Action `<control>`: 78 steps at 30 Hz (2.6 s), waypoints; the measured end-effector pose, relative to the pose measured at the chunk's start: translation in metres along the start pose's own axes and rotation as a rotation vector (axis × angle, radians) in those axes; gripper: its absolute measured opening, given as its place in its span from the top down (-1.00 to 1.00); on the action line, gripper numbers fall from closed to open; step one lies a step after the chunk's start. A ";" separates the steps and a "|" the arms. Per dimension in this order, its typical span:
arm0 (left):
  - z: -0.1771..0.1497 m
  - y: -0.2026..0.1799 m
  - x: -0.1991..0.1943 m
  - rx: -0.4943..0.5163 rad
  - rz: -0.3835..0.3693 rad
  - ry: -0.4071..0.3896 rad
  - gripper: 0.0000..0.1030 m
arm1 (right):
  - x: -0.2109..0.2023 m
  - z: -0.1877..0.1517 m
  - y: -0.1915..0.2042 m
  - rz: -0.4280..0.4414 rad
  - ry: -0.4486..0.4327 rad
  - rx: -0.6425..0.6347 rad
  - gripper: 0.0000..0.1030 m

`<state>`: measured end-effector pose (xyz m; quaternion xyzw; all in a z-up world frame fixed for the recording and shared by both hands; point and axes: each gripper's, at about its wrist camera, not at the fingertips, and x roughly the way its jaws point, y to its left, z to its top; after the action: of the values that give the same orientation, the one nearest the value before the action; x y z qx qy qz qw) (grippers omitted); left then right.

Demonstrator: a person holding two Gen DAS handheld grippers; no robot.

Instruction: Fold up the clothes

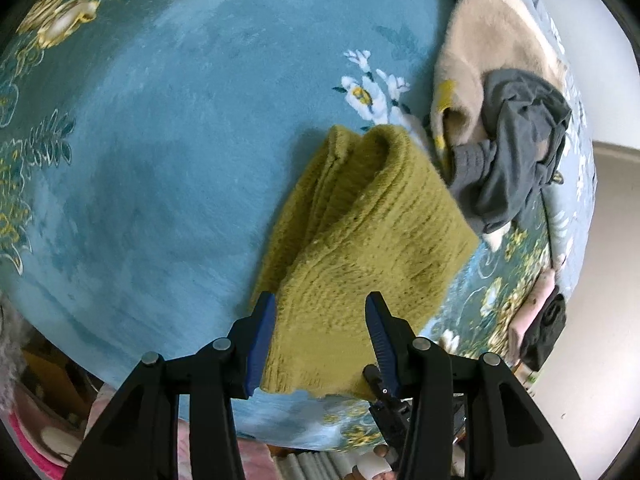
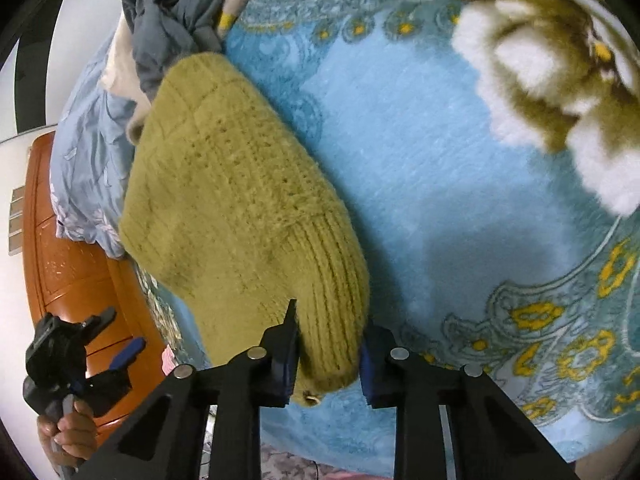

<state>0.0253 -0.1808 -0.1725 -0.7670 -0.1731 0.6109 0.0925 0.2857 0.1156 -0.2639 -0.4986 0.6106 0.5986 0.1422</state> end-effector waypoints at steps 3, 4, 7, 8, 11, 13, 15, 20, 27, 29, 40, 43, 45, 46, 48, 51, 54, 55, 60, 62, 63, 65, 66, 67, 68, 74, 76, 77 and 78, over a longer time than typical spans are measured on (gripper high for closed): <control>-0.006 -0.004 -0.005 -0.030 -0.028 -0.024 0.09 | -0.021 0.026 0.009 -0.016 0.030 -0.085 0.50; -0.007 -0.005 -0.006 -0.037 -0.034 -0.029 0.09 | -0.028 0.037 0.013 -0.037 0.042 -0.138 0.50; -0.017 -0.007 -0.007 -0.063 -0.057 -0.042 0.09 | -0.052 0.083 0.023 -0.123 0.055 -0.252 0.50; -0.021 -0.007 -0.007 -0.073 -0.064 -0.045 0.09 | -0.062 0.110 0.031 -0.159 0.059 -0.289 0.50; -0.032 -0.008 -0.004 -0.094 -0.081 -0.047 0.09 | -0.092 0.169 0.048 -0.279 0.074 -0.420 0.50; -0.038 -0.010 -0.001 -0.093 -0.084 -0.045 0.09 | -0.099 0.194 0.057 -0.355 0.089 -0.505 0.51; -0.041 -0.016 0.004 -0.071 -0.085 -0.040 0.09 | -0.105 0.218 0.065 -0.412 0.105 -0.555 0.50; -0.046 -0.035 0.017 0.006 -0.086 -0.017 0.05 | -0.124 0.227 0.058 -0.444 0.139 -0.625 0.41; -0.039 -0.066 0.058 0.111 -0.098 0.060 -0.12 | -0.176 0.201 0.020 -0.439 -0.028 -0.470 0.32; -0.039 -0.072 0.075 0.123 -0.097 0.086 -0.12 | -0.196 0.192 0.005 -0.400 -0.072 -0.364 0.22; -0.052 -0.095 0.120 0.241 -0.036 0.143 0.44 | -0.142 0.101 -0.080 -0.231 -0.058 0.093 -0.04; -0.055 -0.091 0.122 0.248 -0.044 0.145 0.50 | -0.145 0.100 -0.076 -0.242 -0.099 0.111 -0.04; -0.057 -0.083 0.129 0.235 -0.026 0.151 0.50 | -0.146 0.101 -0.075 -0.279 -0.111 0.115 -0.04; -0.057 -0.080 0.134 0.223 -0.018 0.156 0.50 | -0.145 0.101 -0.076 -0.298 -0.112 0.115 -0.04; -0.057 -0.072 0.143 0.199 0.000 0.165 0.49 | -0.141 0.100 -0.079 -0.329 -0.098 0.121 -0.04; -0.054 -0.068 0.155 0.188 0.018 0.168 0.44 | -0.136 0.099 -0.080 -0.357 -0.084 0.127 -0.04; -0.052 -0.072 0.160 0.216 0.041 0.165 0.38 | -0.140 0.098 -0.064 -0.409 -0.098 0.076 -0.04; -0.052 -0.074 0.161 0.227 0.047 0.165 0.38 | -0.142 0.097 -0.057 -0.428 -0.111 0.048 -0.04; -0.052 -0.065 0.164 0.215 -0.003 0.164 0.29 | -0.150 0.093 0.003 -0.342 -0.190 -0.178 -0.04; -0.052 -0.060 0.165 0.199 -0.019 0.168 0.18 | -0.136 0.096 0.017 -0.300 -0.146 -0.232 -0.04; -0.052 -0.058 0.166 0.192 -0.023 0.170 0.13 | -0.128 0.097 0.020 -0.307 -0.126 -0.252 -0.04; -0.053 -0.053 0.167 0.182 -0.044 0.174 0.10 | -0.107 0.099 0.020 -0.344 -0.081 -0.273 -0.04; -0.053 -0.051 0.167 0.176 -0.055 0.175 0.08 | -0.100 0.100 0.015 -0.362 -0.071 -0.263 0.01; -0.054 -0.050 0.168 0.172 -0.063 0.176 0.07 | -0.095 0.102 0.010 -0.370 -0.066 -0.248 0.04; -0.054 -0.048 0.168 0.166 -0.072 0.177 0.06 | -0.091 0.103 0.005 -0.372 -0.063 -0.235 0.09; -0.052 -0.053 0.158 0.248 -0.152 0.185 0.09 | -0.083 0.104 0.011 -0.379 -0.017 -0.275 0.06; -0.047 -0.056 0.151 0.304 -0.208 0.176 0.07 | -0.085 0.103 0.015 -0.375 -0.003 -0.275 0.06; -0.042 -0.057 0.150 0.322 -0.227 0.171 0.00 | -0.087 0.102 0.017 -0.372 0.001 -0.273 0.06; -0.037 -0.058 0.149 0.338 -0.244 0.167 -0.13 | -0.091 0.101 0.019 -0.370 -0.004 -0.271 0.05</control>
<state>0.0815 -0.0680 -0.2784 -0.7619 -0.1513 0.5498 0.3070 0.2699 0.2394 -0.2072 -0.6155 0.4224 0.6398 0.1825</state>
